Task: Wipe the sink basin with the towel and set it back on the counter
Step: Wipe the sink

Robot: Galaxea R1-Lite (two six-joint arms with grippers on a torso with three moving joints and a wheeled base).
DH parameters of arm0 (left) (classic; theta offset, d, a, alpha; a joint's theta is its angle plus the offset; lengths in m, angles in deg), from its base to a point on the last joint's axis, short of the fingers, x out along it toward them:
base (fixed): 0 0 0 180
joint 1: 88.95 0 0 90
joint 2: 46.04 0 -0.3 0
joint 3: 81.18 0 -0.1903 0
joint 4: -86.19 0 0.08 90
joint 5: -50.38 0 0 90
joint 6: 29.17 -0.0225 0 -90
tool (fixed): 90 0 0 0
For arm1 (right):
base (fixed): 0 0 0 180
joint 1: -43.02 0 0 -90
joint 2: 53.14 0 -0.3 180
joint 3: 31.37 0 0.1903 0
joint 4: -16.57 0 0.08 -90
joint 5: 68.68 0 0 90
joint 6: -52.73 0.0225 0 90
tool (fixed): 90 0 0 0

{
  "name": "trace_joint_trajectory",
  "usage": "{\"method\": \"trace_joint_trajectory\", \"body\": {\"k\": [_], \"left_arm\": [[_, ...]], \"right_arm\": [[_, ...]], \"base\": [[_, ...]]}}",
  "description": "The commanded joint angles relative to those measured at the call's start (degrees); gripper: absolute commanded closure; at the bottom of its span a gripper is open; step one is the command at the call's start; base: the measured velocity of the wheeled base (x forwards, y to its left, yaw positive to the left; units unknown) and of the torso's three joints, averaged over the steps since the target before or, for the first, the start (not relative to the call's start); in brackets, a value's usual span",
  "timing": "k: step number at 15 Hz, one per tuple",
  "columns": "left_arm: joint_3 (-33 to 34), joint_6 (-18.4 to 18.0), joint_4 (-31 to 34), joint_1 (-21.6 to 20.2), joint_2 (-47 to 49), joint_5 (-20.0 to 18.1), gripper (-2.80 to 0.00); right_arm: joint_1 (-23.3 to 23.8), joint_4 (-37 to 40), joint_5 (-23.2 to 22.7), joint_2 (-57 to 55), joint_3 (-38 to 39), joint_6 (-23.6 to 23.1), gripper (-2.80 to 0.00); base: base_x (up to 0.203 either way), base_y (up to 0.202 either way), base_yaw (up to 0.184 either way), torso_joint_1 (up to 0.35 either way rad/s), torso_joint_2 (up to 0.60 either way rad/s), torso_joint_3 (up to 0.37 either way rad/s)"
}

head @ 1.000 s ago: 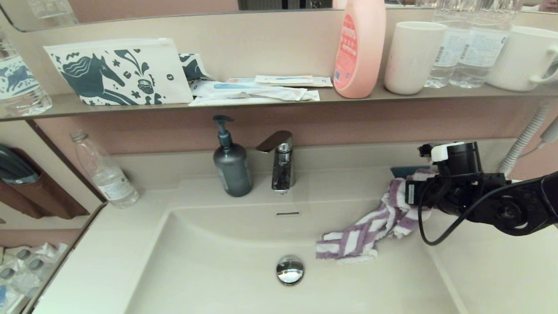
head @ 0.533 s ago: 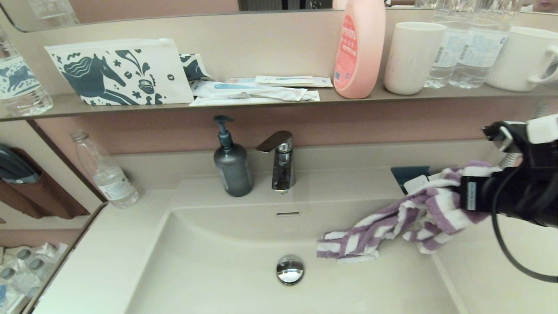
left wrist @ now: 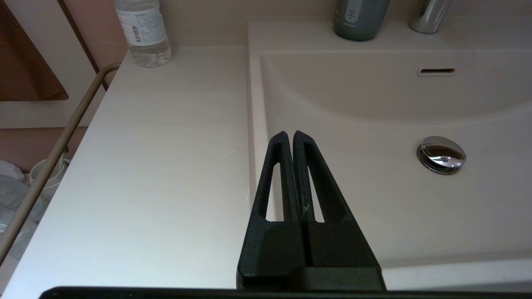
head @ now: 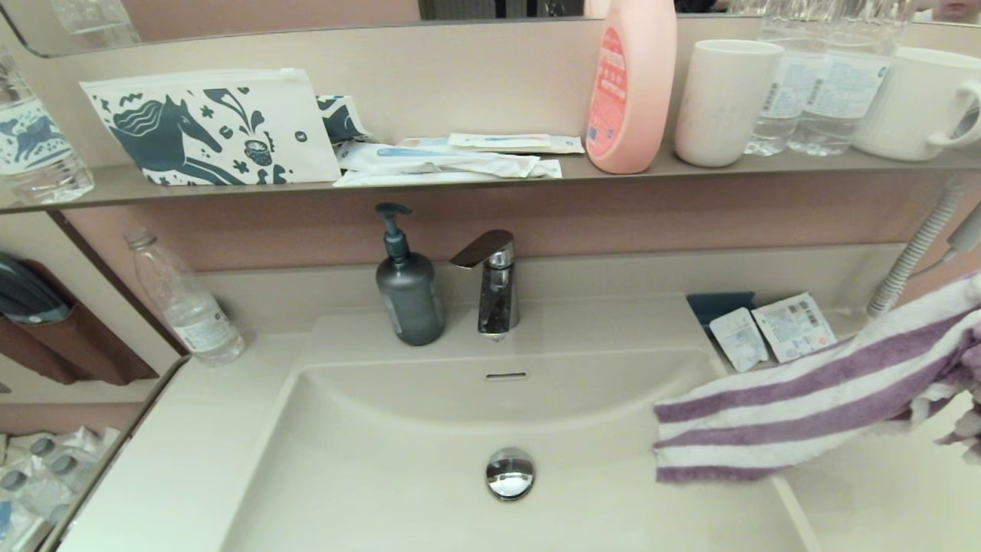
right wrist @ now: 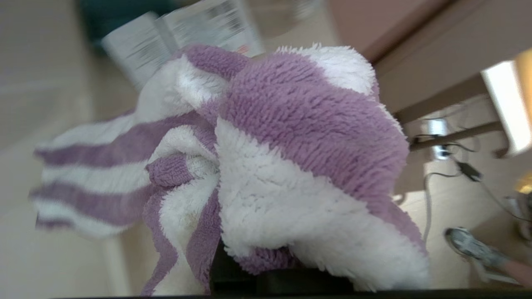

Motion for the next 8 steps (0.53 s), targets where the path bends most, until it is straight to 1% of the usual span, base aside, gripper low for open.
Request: {"method": "trace_joint_trajectory", "body": {"k": [1, 3, 4, 6, 8], "left_arm": [[0.0, 0.0, 0.0, 0.0, 0.1, 0.0, 0.0], [0.0, 0.0, 0.0, 0.0, 0.1, 0.0, 0.0], [0.0, 0.0, 0.0, 0.0, 0.1, 0.0, 0.0], [0.0, 0.0, 0.0, 0.0, 0.1, 0.0, 0.0], [0.0, 0.0, 0.0, 0.0, 0.1, 0.0, 0.0]], "right_arm": [[7.5, 0.0, -2.0, 0.9, -3.4, -1.9, 0.0], [16.9, 0.1, -7.3, -1.4, -7.9, -4.2, 0.0], [20.7, 0.3, -9.4, -3.7, -10.6, -4.9, 0.0], [25.2, 0.6, -11.1, -8.3, -15.6, -5.3, 0.0], [27.5, 3.0, -11.7, -9.9, -19.6, -5.2, 0.0]], "base": [[0.0, 0.0, 0.0, 0.0, 0.0, 0.0], [0.0, 0.0, 0.0, 0.0, 0.0, 0.0], [0.0, 0.0, 0.0, 0.0, 0.0, 0.0], [0.0, 0.0, 0.0, 0.0, 0.0, 0.0], [0.0, 0.0, 0.0, 0.0, 0.0, 0.0]]}}
